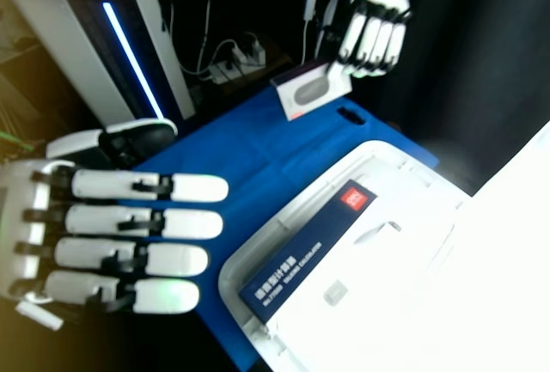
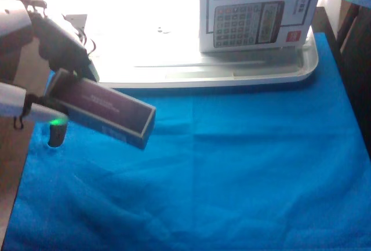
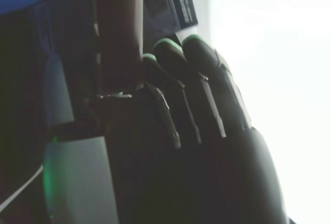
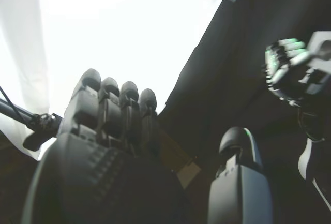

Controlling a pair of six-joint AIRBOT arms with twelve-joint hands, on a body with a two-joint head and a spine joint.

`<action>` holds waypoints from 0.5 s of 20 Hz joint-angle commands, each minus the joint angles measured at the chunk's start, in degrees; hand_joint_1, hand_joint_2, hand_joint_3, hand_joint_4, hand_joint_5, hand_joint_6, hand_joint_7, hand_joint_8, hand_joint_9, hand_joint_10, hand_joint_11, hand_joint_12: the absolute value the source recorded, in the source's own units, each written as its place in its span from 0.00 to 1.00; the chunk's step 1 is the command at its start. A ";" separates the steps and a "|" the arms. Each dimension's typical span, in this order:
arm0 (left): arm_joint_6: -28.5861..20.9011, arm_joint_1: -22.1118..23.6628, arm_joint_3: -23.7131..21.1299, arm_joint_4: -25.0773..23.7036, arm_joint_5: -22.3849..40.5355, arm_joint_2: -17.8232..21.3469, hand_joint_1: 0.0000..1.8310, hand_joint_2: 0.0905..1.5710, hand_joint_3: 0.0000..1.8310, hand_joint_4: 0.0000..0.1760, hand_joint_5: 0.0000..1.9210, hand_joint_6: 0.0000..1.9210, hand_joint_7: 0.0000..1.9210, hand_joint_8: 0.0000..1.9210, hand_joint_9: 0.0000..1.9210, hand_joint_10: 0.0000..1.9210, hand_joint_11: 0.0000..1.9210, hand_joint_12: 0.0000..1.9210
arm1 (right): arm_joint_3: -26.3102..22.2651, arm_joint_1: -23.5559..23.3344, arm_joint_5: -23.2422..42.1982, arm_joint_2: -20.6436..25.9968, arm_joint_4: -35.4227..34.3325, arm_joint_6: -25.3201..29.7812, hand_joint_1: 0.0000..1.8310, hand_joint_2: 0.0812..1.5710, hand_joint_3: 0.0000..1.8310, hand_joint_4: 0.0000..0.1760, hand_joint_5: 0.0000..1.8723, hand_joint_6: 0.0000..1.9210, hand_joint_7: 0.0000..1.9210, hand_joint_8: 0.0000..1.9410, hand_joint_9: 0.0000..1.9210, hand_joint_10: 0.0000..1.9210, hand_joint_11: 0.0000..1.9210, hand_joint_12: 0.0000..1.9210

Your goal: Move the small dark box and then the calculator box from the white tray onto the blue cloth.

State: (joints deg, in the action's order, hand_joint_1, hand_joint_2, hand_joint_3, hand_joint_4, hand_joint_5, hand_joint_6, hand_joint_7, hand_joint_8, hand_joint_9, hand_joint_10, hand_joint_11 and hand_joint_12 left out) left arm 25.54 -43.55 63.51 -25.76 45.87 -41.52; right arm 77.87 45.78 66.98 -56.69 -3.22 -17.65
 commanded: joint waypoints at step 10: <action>0.40 -2.32 2.92 4.21 3.00 -5.43 0.69 0.70 0.00 0.00 0.55 0.35 0.47 0.71 0.36 0.78 0.25 0.95 | 0.18 -0.95 6.79 -0.28 -1.72 0.60 0.26 0.61 0.00 0.00 0.14 0.00 0.10 0.00 0.06 0.00 0.00 0.08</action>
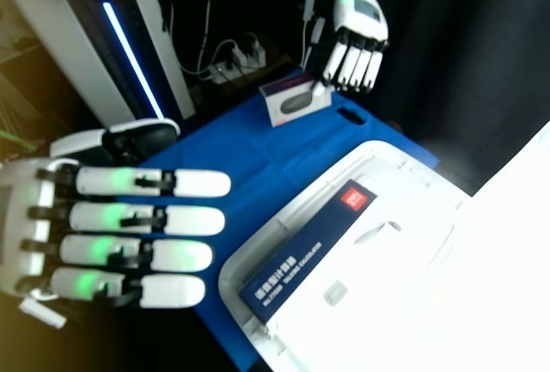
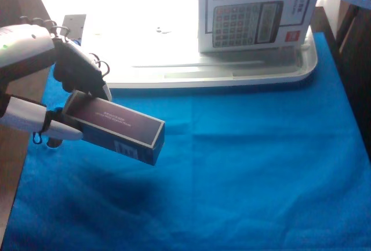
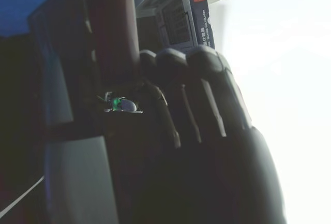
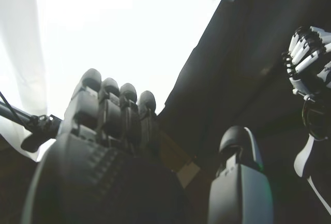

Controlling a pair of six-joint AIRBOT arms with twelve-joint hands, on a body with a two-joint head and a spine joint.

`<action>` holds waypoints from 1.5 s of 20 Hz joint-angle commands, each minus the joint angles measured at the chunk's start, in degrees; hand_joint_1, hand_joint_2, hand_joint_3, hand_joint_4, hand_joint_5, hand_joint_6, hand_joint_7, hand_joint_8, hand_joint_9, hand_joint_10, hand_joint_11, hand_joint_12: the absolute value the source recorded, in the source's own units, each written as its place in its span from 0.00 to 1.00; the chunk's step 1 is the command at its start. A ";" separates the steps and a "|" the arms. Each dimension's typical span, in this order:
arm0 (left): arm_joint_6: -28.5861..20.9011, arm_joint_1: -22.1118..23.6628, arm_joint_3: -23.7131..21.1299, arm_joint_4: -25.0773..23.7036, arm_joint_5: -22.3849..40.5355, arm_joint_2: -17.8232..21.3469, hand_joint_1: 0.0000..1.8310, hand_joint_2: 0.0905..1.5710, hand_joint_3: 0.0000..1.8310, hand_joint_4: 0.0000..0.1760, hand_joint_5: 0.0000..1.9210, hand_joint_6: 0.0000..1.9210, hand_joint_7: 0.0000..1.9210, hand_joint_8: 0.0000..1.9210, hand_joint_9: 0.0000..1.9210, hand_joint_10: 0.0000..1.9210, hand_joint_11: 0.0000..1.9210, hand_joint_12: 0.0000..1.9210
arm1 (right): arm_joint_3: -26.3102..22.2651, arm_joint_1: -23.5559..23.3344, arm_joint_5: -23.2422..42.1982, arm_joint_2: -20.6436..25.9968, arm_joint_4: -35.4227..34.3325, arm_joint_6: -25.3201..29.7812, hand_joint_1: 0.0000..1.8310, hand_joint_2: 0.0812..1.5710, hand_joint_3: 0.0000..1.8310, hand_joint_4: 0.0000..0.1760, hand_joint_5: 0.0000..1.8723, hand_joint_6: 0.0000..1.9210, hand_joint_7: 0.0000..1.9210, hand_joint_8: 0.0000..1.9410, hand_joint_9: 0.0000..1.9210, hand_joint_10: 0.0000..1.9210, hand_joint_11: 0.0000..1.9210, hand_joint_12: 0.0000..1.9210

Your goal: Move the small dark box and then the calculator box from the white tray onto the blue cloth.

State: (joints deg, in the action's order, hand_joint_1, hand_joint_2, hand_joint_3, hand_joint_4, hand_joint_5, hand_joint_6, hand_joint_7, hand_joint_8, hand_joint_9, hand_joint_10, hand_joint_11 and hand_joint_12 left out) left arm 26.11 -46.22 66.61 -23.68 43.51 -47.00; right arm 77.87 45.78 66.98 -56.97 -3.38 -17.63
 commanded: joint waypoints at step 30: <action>-1.32 -1.56 3.09 4.52 4.68 -2.82 0.56 0.53 0.00 0.00 0.27 0.00 0.32 0.00 0.30 0.00 0.12 0.32 | 0.09 -0.95 6.80 -0.91 -1.14 0.59 0.25 0.60 0.00 0.12 0.14 0.00 0.09 0.00 0.06 0.00 0.00 0.07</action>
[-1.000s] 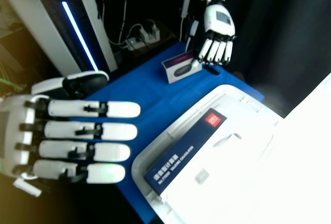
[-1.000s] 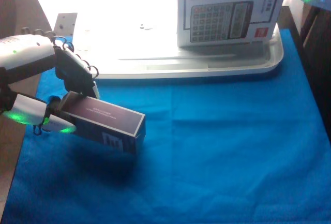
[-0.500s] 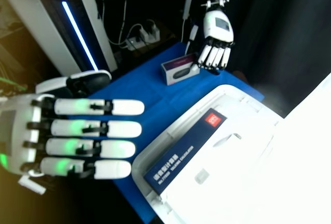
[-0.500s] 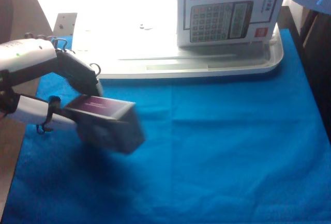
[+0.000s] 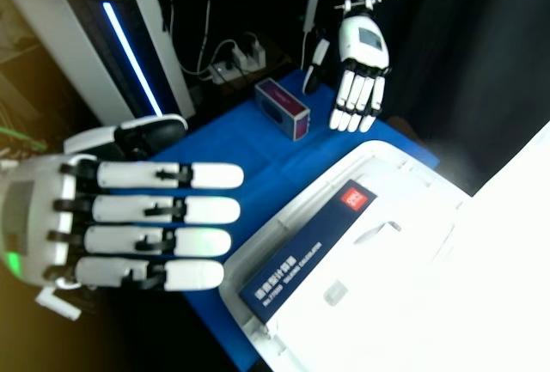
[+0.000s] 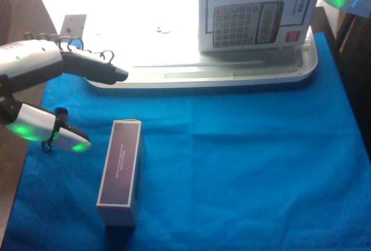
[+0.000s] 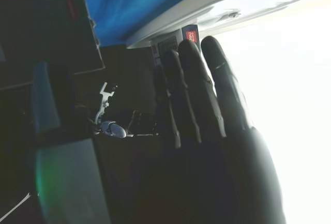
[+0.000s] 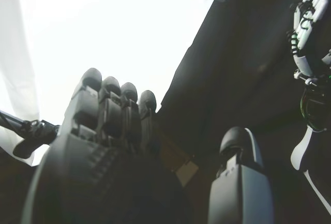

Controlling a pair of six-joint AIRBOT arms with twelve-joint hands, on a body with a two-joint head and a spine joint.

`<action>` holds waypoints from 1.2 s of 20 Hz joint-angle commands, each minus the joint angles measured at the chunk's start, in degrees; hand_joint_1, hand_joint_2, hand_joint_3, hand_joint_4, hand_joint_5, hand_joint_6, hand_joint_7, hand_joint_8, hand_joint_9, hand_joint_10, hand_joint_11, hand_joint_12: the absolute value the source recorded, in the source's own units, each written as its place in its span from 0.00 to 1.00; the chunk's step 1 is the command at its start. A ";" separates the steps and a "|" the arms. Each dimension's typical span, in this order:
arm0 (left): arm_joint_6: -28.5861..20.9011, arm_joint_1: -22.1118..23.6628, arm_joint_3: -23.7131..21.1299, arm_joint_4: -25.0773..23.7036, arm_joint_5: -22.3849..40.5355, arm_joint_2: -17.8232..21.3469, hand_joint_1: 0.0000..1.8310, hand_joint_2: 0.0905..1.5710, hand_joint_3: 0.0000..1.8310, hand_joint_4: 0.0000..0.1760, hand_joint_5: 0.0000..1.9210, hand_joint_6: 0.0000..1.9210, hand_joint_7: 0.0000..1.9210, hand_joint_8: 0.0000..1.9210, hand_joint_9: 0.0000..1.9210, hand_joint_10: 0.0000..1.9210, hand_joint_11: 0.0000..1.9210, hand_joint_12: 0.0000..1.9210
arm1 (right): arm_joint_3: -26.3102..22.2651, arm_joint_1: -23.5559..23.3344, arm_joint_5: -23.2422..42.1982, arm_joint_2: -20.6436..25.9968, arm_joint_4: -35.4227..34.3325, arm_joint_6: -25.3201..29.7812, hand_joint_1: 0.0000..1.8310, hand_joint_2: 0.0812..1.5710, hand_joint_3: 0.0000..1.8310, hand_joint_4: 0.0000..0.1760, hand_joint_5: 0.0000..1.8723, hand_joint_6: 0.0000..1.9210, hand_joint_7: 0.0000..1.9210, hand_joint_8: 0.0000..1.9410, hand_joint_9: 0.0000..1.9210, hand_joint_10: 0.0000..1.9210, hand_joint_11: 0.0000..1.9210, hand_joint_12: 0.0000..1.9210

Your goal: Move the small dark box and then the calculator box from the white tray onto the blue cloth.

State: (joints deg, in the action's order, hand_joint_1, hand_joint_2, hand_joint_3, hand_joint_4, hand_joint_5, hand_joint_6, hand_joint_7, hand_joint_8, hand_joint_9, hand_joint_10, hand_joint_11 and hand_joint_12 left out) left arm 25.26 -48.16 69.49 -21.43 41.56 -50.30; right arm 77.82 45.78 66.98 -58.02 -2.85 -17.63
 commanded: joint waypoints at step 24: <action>4.14 4.24 4.42 13.39 20.16 -3.82 0.49 0.50 0.00 0.00 0.18 0.00 0.26 0.00 0.24 0.01 0.00 0.42 | 19.84 -10.34 -18.04 -10.30 2.61 8.46 0.46 0.42 0.00 0.55 0.11 0.00 0.19 0.00 0.19 0.00 0.07 0.27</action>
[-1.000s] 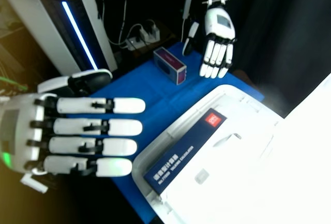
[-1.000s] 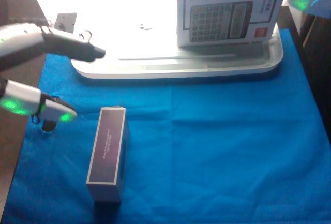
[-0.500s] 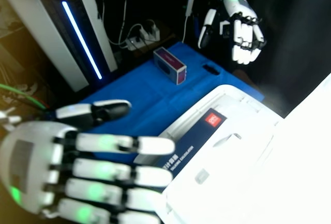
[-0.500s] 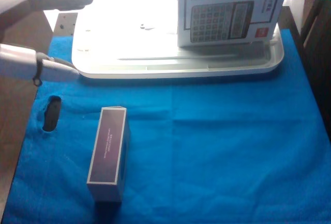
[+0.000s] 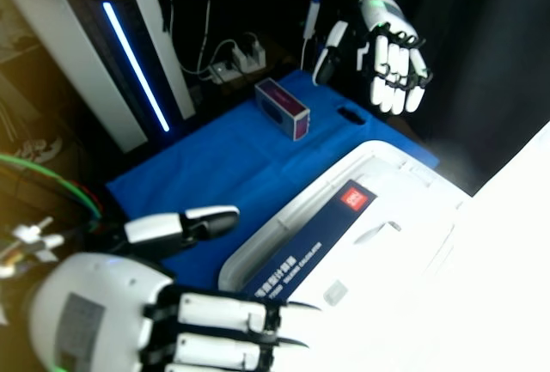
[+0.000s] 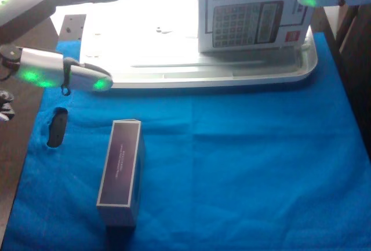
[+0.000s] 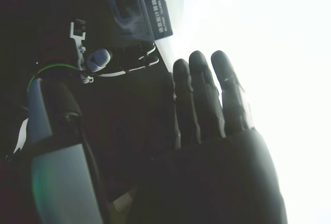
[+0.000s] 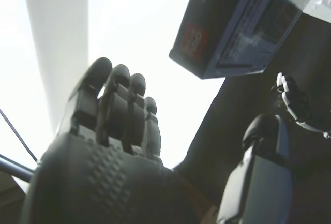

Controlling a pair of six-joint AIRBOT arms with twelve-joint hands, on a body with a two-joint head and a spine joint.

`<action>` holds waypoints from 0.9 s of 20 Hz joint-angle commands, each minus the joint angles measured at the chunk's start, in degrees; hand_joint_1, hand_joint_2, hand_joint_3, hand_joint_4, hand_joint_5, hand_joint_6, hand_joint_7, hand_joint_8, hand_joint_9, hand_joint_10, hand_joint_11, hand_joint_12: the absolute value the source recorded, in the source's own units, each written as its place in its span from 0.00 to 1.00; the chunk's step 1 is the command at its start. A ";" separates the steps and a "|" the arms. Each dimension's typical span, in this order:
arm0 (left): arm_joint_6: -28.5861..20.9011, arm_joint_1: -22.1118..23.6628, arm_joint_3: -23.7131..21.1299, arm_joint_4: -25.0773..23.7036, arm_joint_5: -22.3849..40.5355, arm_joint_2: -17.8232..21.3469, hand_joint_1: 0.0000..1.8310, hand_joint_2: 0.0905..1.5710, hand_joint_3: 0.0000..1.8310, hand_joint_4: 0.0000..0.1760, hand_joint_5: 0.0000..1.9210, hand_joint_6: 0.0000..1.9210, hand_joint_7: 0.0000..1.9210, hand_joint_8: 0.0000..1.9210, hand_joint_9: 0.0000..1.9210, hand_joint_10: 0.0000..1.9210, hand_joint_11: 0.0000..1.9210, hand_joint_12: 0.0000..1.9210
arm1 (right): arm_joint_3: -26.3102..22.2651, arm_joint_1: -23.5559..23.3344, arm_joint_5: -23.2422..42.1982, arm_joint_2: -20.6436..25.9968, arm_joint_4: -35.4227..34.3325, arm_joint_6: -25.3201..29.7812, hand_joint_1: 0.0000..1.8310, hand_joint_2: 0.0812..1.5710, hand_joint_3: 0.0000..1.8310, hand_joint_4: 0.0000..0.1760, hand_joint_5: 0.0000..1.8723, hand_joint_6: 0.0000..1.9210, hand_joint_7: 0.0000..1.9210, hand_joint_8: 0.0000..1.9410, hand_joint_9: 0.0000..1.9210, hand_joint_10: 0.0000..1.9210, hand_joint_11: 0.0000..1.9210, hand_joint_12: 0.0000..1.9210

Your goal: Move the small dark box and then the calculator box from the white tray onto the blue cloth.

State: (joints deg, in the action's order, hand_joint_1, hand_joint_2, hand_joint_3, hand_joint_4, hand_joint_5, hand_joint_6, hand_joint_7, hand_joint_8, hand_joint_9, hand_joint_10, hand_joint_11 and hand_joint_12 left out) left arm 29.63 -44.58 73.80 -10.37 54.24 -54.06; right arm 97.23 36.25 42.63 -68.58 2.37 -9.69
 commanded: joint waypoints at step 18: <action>-0.27 -0.70 -1.32 2.24 10.29 0.26 0.55 0.48 0.00 0.00 0.20 0.00 0.29 0.00 0.29 0.01 0.00 0.53 | 2.40 -0.78 3.96 -2.29 -2.60 1.04 0.48 0.46 0.00 0.29 0.13 0.00 0.20 0.01 0.19 0.00 0.08 0.21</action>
State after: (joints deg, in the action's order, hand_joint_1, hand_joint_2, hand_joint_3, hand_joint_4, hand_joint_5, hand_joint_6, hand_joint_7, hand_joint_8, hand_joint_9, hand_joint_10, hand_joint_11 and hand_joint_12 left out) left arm 29.61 -45.56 72.66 -10.37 57.32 -54.04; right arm 99.29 36.27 39.94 -71.13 1.56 -9.13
